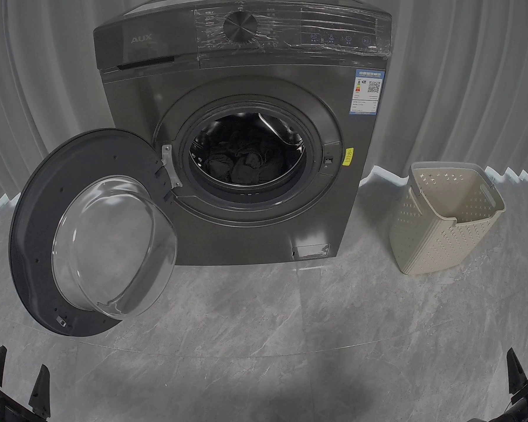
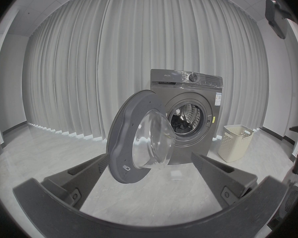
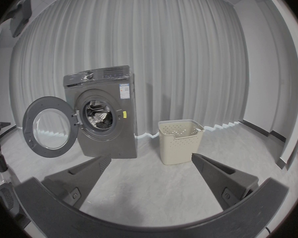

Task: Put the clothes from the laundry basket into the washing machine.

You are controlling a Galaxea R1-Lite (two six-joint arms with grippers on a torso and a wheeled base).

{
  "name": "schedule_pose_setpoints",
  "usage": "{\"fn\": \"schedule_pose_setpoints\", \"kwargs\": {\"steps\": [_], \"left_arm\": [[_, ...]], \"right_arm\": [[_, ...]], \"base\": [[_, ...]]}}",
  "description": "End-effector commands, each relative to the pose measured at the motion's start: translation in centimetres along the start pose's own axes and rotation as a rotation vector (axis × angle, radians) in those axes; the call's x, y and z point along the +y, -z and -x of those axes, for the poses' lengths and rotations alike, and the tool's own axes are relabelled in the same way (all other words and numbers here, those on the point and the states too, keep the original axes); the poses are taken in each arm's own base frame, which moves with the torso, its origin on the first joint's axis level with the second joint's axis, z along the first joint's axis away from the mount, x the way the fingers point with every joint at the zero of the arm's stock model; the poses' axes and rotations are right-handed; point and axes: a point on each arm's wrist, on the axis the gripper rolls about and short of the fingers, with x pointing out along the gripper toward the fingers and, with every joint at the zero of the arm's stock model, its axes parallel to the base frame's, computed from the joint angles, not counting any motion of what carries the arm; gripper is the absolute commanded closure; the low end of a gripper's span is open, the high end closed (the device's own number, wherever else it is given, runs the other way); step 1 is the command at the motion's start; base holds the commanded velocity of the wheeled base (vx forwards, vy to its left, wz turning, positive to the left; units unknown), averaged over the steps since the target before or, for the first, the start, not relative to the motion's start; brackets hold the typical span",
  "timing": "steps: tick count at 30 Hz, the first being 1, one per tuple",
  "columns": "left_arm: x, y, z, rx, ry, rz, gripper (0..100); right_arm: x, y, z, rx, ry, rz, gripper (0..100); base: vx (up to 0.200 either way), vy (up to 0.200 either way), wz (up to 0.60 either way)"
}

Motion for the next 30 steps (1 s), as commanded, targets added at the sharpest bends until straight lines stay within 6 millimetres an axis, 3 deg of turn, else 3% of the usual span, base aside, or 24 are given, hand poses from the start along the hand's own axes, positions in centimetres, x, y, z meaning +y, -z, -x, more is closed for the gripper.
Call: {"fn": "schedule_pose_setpoints", "kwargs": {"steps": [1,4,13,22,30], "left_arm": [[0.02,0.48,-0.01,0.003,-0.001,-0.001,0],[0.02,0.48,-0.01,0.003,-0.001,-0.001,0],[0.01,0.64,0.0,0.019,0.002,-0.004,0],[0.01,0.64,0.0,0.019,0.003,-0.004,0],[0.01,0.64,0.0,0.019,0.003,-0.003,0]], "right_arm": [[0.04,0.4,-0.04,-0.01,-0.024,0.011,0],[0.05,0.39,-0.04,-0.012,-0.029,0.008,0],[0.06,0.4,-0.04,-0.01,-0.034,0.013,0],[0.03,0.4,-0.04,-0.01,-0.023,0.008,0],[0.04,0.4,-0.04,-0.01,-0.02,0.013,0]], "base": [[0.0,0.2,0.0],[0.0,0.2,0.0],[0.0,0.0,0.0],[0.0,0.2,0.0],[0.0,0.0,0.0]]}}
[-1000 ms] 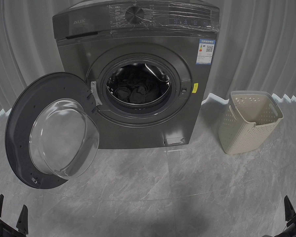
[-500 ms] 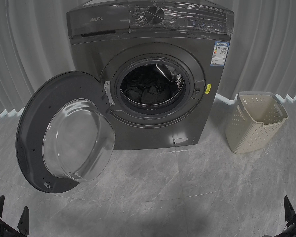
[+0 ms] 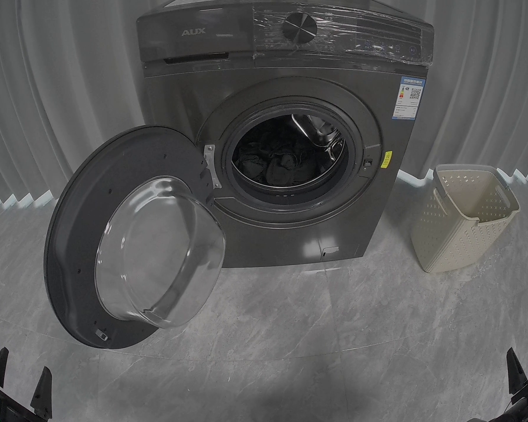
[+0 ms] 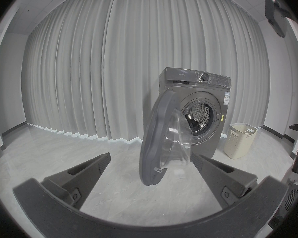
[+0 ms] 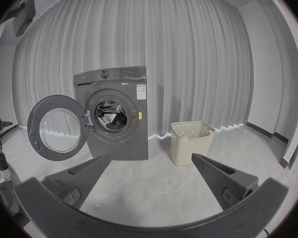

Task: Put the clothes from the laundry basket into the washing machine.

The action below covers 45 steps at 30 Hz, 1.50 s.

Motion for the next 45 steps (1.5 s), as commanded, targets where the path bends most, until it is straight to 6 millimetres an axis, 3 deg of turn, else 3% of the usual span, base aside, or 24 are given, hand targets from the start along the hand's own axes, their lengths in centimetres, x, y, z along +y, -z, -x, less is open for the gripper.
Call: {"fn": "schedule_pose_setpoints", "kwargs": {"steps": [1,40,45], "left_arm": [[0.01,0.47,0.0,0.001,-0.002,0.001,0],[0.02,0.49,0.0,0.003,-0.003,-0.001,0],[0.01,0.6,0.0,0.013,0.0,-0.014,0]], "right_arm": [[0.0,0.52,-0.01,0.003,0.002,0.0,0],[0.01,0.52,-0.01,0.003,-0.011,0.0,0],[0.01,0.5,-0.01,0.001,-0.011,0.0,0]], "base": [[0.0,0.0,0.6],[0.0,0.0,0.12],[0.0,0.2,0.0]]}}
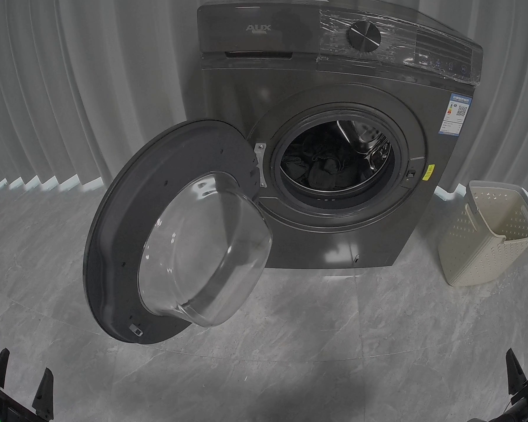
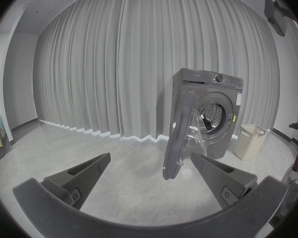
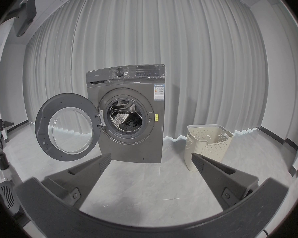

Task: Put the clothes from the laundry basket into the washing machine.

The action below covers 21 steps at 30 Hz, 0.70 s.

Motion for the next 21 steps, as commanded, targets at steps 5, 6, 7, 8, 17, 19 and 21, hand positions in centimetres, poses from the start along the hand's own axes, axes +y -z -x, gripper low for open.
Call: {"fn": "schedule_pose_setpoints", "kwargs": {"steps": [5,6,7,8,17,19,21], "left_arm": [[0.0,0.6,0.0,0.007,0.002,-0.009,0],[0.0,0.6,0.0,0.007,0.002,-0.009,0],[0.0,0.6,0.0,0.007,0.002,-0.009,0],[0.0,0.6,0.0,0.007,0.002,-0.009,0],[0.0,0.1,0.1,-0.022,-0.004,-0.002,0],[0.0,-3.2,1.0,-0.16,-0.001,0.024,0],[-0.1,-5.9,1.8,-0.218,0.007,0.029,0]], "right_arm": [[0.0,0.5,0.0,0.0,0.0,0.0,0],[0.0,0.5,0.0,0.0,0.0,-0.002,0],[0.0,0.5,0.0,0.0,0.0,-0.002,0],[0.0,0.5,0.0,0.0,0.0,-0.002,0],[0.0,0.5,0.0,0.001,0.0,-0.002,0],[0.0,0.5,0.0,0.0,0.001,0.0,0],[0.0,0.5,0.0,0.001,0.001,0.0,0]], "base": [[0.0,0.2,0.0],[0.0,0.2,0.0],[0.0,0.2,0.0],[0.0,0.0,0.0],[0.0,0.0,0.0],[0.0,0.0,0.0],[0.0,0.0,0.0]]}}
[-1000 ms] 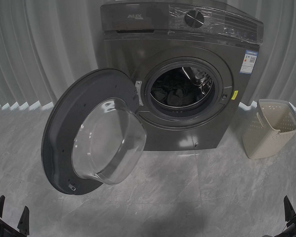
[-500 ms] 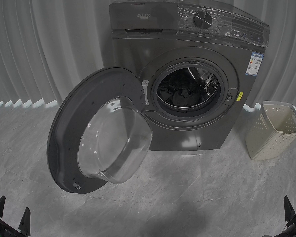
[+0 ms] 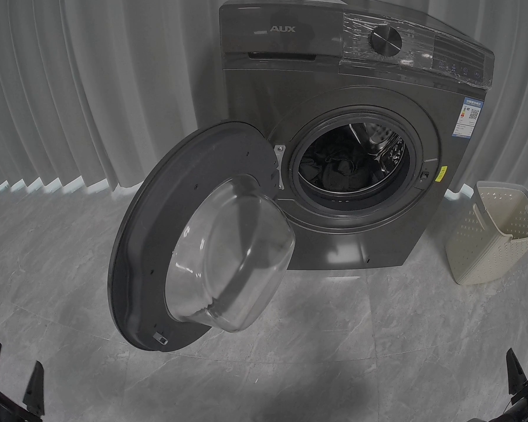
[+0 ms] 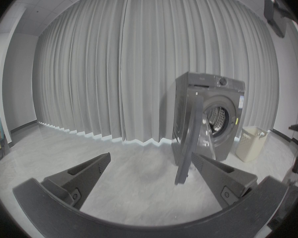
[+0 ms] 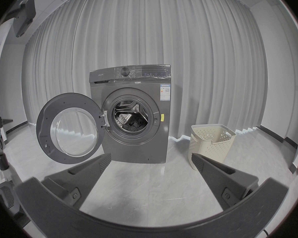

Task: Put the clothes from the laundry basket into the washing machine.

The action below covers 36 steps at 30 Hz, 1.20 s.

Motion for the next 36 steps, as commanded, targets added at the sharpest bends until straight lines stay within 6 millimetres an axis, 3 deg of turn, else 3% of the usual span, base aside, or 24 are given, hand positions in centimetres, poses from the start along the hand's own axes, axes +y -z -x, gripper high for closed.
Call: {"fn": "schedule_pose_setpoints", "kwargs": {"steps": [1,6,17,19,28,36], "left_arm": [[-0.1,-5.7,0.9,-0.111,0.011,0.017,0],[-0.6,-6.9,-3.4,0.133,0.106,0.023,0],[-1.5,-8.2,-10.6,0.371,0.294,0.055,0],[-1.7,-8.2,-11.0,0.382,0.323,0.057,0],[-4.1,-6.5,-16.5,0.505,0.46,0.039,0],[-6.3,-5.4,-20.0,0.483,0.589,0.047,0]], "right_arm": [[0.0,0.5,0.0,0.002,0.001,0.001,0],[0.0,0.5,0.0,0.002,0.003,0.0,0],[0.0,0.5,0.0,0.0,0.006,0.001,0],[0.0,0.5,0.0,0.002,0.006,0.001,0],[0.0,0.5,0.0,0.0,0.006,0.001,0],[0.0,0.5,0.0,0.002,0.003,0.001,0]], "base": [[0.0,0.0,0.0],[0.0,0.0,0.0],[0.0,0.0,0.0],[0.0,0.0,0.0],[0.0,0.0,0.0],[0.0,0.0,0.0]]}}
